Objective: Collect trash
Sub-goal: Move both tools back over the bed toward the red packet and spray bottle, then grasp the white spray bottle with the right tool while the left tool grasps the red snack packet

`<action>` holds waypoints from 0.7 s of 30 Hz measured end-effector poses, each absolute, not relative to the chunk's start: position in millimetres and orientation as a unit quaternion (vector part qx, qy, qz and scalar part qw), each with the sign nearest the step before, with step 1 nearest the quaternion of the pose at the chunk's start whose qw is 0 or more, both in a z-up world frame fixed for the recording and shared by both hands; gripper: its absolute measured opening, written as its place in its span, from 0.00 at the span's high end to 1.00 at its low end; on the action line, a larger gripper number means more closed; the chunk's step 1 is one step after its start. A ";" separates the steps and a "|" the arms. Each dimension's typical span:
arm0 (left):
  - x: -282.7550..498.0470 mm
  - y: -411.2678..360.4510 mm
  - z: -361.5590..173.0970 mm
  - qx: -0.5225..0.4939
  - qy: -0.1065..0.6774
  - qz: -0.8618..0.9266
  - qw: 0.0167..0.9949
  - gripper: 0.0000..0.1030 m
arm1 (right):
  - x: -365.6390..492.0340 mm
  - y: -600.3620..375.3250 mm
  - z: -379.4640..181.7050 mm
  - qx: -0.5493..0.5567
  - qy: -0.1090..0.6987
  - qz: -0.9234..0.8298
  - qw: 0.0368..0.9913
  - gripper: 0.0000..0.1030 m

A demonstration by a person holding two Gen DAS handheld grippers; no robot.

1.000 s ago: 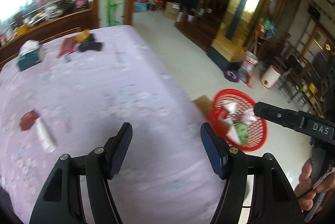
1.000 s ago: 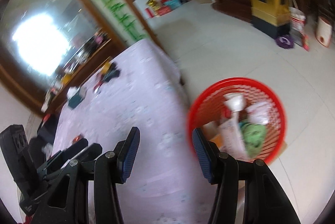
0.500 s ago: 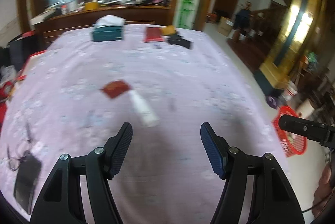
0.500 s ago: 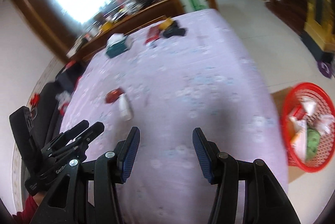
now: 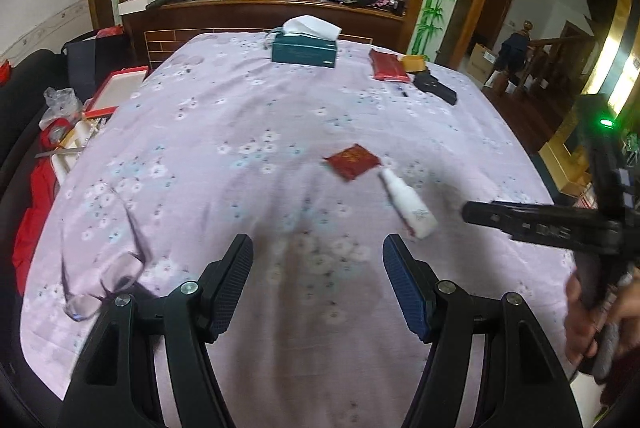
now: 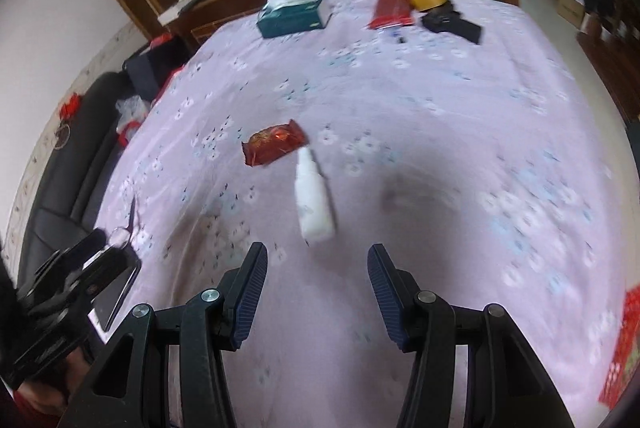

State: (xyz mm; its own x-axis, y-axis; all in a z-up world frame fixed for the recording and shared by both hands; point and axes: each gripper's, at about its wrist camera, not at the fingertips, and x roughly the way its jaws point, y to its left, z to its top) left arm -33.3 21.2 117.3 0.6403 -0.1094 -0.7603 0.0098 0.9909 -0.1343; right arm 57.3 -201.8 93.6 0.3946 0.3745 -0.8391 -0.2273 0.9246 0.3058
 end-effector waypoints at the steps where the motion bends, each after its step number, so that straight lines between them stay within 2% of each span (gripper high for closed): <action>1: -30.4 23.9 116.8 -0.058 0.424 -0.033 0.903 0.36 | 64.6 -194.2 89.0 0.065 0.523 0.182 0.830 0.46; 10: 13.9 37.3 115.7 -0.026 0.434 -0.059 0.898 0.36 | 119.0 -154.3 38.9 0.027 0.561 0.165 0.810 0.55; 12: 28.3 33.2 113.5 -0.022 0.439 -0.069 0.896 0.36 | 123.8 -150.8 32.6 0.023 0.567 0.163 0.807 0.59; 14: 41.9 26.8 110.3 -0.014 0.444 -0.077 0.893 0.36 | 125.5 -149.0 28.0 0.022 0.573 0.161 0.804 0.68; 21: 93.8 -12.2 88.1 0.023 0.455 -0.113 0.883 0.33 | 112.6 -170.5 36.3 0.060 0.566 0.158 0.807 0.69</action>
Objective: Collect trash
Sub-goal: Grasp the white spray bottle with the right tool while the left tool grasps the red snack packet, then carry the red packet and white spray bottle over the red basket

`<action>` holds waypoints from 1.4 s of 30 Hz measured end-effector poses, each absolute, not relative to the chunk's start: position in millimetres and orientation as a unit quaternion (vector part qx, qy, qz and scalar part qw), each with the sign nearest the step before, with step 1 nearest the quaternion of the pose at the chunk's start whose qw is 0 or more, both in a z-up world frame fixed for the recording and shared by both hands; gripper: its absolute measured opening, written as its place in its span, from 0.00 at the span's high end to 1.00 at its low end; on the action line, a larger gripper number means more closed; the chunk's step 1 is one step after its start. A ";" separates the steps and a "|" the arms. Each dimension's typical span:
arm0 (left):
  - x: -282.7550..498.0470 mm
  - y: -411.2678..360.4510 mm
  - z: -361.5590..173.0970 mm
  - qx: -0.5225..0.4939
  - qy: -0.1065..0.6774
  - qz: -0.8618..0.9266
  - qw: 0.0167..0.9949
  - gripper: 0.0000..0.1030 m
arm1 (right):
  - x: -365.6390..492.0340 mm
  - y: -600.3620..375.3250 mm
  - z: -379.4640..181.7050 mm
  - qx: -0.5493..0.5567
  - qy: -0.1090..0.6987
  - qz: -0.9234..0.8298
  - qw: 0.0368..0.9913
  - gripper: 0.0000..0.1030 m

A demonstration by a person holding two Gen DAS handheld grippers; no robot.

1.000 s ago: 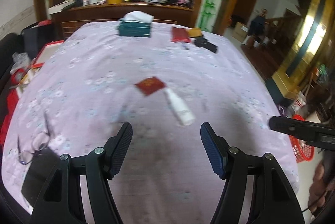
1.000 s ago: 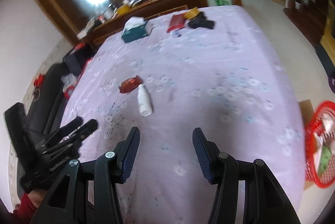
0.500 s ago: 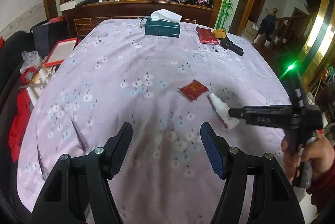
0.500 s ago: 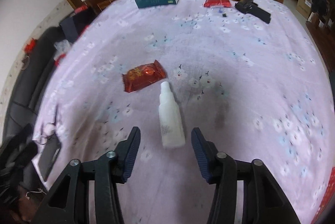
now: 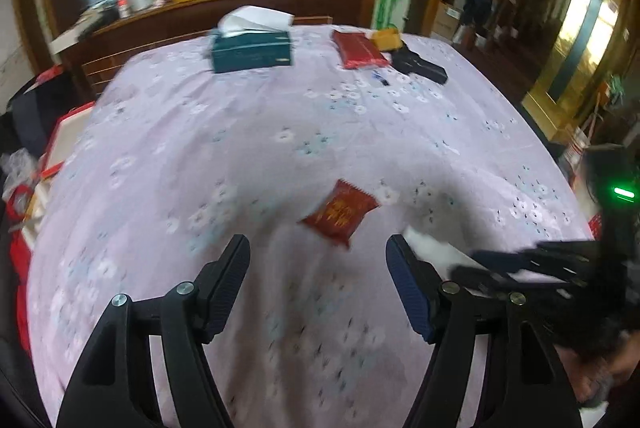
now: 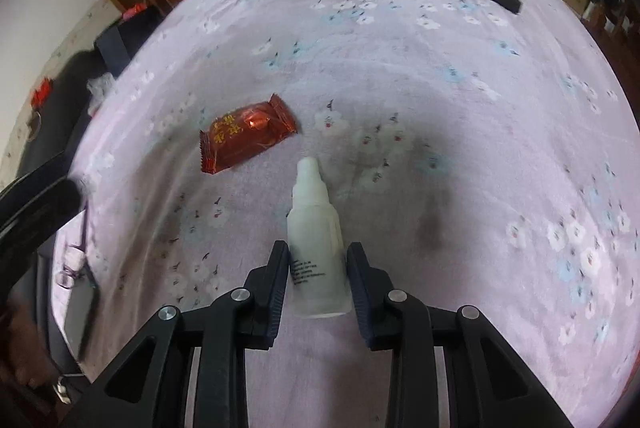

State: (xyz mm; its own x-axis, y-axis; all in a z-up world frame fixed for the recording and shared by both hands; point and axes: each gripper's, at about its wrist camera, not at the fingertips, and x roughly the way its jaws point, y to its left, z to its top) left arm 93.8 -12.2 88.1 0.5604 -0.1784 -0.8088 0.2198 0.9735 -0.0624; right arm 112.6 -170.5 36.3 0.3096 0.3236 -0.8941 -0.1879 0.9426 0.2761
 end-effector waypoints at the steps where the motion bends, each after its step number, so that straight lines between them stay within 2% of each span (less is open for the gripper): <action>1: 100.6 -17.6 83.5 0.029 0.458 -0.112 0.881 0.33 | 108.4 -175.5 39.9 0.065 0.563 0.157 0.809 0.69; 7: 140.0 -47.8 49.4 0.062 0.482 -0.125 0.865 0.35 | 77.6 -209.0 58.8 0.091 0.544 0.140 0.822 0.69; 11: 159.1 -55.6 31.2 0.067 0.505 -0.126 0.851 0.47 | 61.6 -224.2 59.7 0.095 0.546 0.128 0.822 0.70; 15: 168.8 -59.1 15.9 0.069 0.522 -0.117 0.842 0.54 | 50.1 -234.2 52.1 0.096 0.558 0.119 0.816 0.70; 17: 170.3 -58.3 10.4 0.064 0.530 -0.116 0.837 0.64 | 44.8 -236.4 49.1 0.094 0.562 0.120 0.813 0.70; 19: 168.5 -58.4 8.4 0.066 0.529 -0.111 0.839 0.66 | 39.9 -235.9 46.1 0.088 0.565 0.120 0.812 0.70; 33: 95.2 -41.9 23.5 -0.005 0.517 -0.119 0.848 0.69 | 33.2 -227.8 26.1 0.084 0.588 0.129 0.794 0.69; 42: 40.4 -43.3 47.9 -0.007 0.491 -0.117 0.863 0.69 | 37.6 -216.6 21.7 0.067 0.595 0.132 0.790 0.67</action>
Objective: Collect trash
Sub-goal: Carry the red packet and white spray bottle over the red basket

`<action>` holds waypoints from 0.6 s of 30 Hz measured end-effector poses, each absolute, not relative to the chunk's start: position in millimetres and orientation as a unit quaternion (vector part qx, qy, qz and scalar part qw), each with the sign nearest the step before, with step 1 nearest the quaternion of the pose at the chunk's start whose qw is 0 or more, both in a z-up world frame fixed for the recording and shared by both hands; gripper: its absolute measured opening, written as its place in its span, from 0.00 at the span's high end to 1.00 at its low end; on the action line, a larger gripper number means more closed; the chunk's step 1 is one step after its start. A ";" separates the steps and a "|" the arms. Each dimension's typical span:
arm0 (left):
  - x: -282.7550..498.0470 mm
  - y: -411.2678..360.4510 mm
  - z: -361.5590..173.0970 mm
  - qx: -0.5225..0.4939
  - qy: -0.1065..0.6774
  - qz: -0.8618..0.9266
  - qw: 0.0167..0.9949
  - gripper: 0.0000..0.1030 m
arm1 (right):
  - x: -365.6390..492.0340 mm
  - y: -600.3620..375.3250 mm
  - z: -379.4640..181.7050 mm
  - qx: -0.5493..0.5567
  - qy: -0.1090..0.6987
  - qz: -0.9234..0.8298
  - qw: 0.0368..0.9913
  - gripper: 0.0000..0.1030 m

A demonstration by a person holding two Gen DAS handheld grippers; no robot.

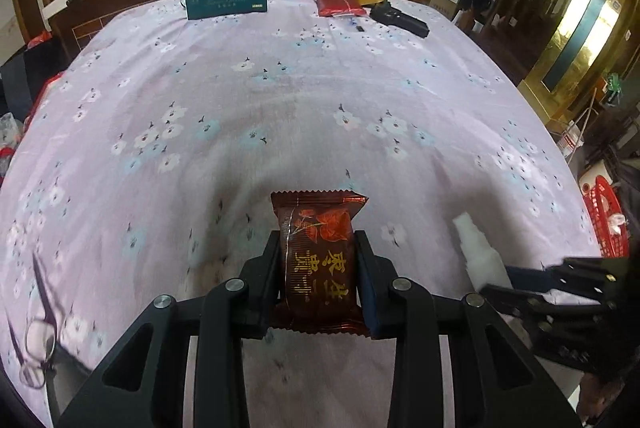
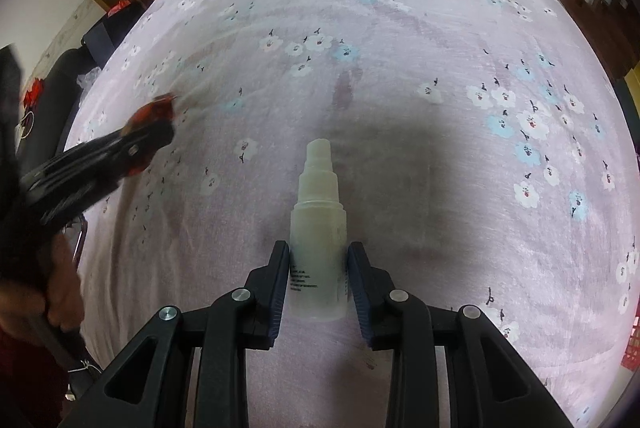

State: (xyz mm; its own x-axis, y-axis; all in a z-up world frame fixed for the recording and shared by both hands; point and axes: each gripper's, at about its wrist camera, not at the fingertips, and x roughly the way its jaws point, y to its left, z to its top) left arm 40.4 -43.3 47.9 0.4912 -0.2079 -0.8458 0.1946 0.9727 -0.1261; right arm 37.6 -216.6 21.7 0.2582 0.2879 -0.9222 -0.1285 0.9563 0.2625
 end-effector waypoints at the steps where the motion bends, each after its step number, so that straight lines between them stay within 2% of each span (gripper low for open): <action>1: 36.0 -43.5 49.7 -0.006 0.489 -0.114 0.865 0.69 | 38.3 -214.9 19.8 0.066 0.597 0.134 0.788 0.67; 10: -7.0 -54.2 56.7 -0.011 0.480 -0.094 0.872 0.69 | 25.3 -216.3 16.9 0.076 0.588 0.142 0.793 0.69; 18: -38.6 -83.7 66.9 0.000 0.459 -0.084 0.885 0.69 | -18.2 -231.9 56.7 0.084 0.532 0.129 0.833 0.69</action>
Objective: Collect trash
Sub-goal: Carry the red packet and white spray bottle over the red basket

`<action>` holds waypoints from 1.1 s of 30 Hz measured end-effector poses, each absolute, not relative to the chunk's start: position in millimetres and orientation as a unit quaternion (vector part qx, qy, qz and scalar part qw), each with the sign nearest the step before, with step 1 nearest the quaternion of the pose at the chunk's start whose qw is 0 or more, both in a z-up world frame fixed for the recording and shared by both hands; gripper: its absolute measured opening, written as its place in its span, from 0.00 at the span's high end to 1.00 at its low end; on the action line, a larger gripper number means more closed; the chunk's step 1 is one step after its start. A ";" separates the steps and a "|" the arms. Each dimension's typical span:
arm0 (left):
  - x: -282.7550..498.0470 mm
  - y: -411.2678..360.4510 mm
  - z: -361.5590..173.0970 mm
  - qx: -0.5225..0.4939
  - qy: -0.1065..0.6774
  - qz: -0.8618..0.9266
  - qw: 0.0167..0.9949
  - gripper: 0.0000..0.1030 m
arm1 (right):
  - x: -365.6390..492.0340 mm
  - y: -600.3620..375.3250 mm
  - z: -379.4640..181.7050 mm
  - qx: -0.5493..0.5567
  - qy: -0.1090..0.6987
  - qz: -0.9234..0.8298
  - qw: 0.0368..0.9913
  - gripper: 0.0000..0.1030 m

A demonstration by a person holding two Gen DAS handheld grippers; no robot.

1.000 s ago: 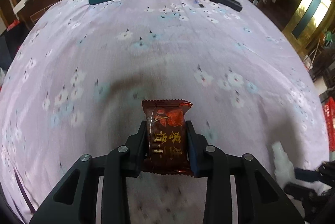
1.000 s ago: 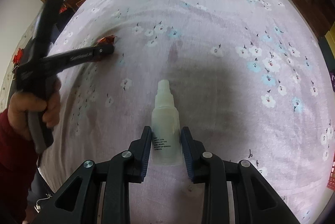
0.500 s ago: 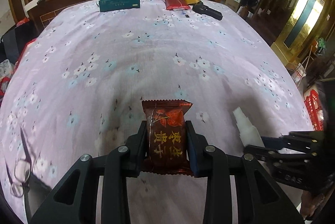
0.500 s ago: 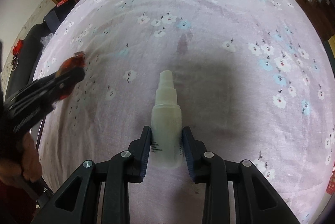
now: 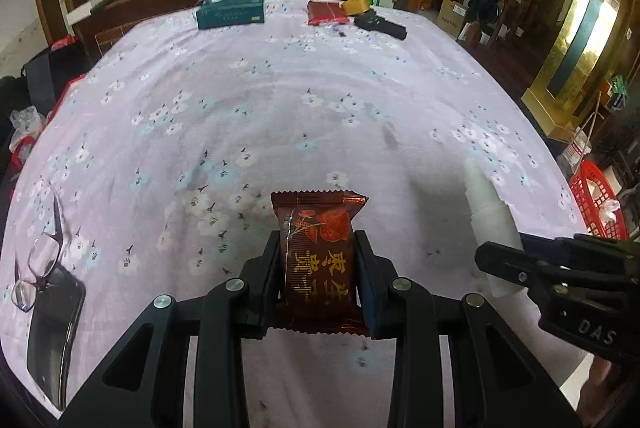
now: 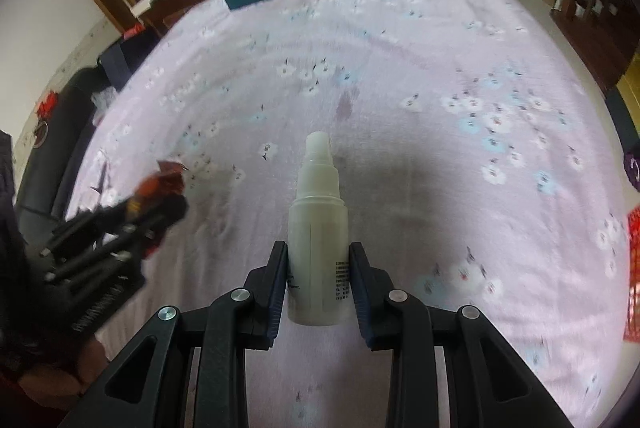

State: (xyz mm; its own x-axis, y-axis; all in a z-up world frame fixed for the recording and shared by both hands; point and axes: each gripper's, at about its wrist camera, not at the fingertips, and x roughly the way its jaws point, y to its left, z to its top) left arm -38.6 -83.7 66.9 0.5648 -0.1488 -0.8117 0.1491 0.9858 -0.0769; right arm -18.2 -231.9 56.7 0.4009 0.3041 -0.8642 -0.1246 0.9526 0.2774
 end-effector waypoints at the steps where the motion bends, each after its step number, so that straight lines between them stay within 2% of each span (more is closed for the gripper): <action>1: -40.3 -86.4 69.4 0.004 0.455 -0.083 0.887 0.69 | -22.8 -234.6 59.7 0.087 0.528 0.127 0.835 0.68; 17: -55.0 -143.1 99.7 0.047 0.419 -0.115 0.900 0.69 | -68.4 -292.8 96.2 0.134 0.487 0.080 0.859 0.68; 33: -59.8 -166.1 107.9 0.066 0.409 -0.131 0.901 0.69 | -81.2 -316.2 105.8 0.149 0.473 0.062 0.866 0.68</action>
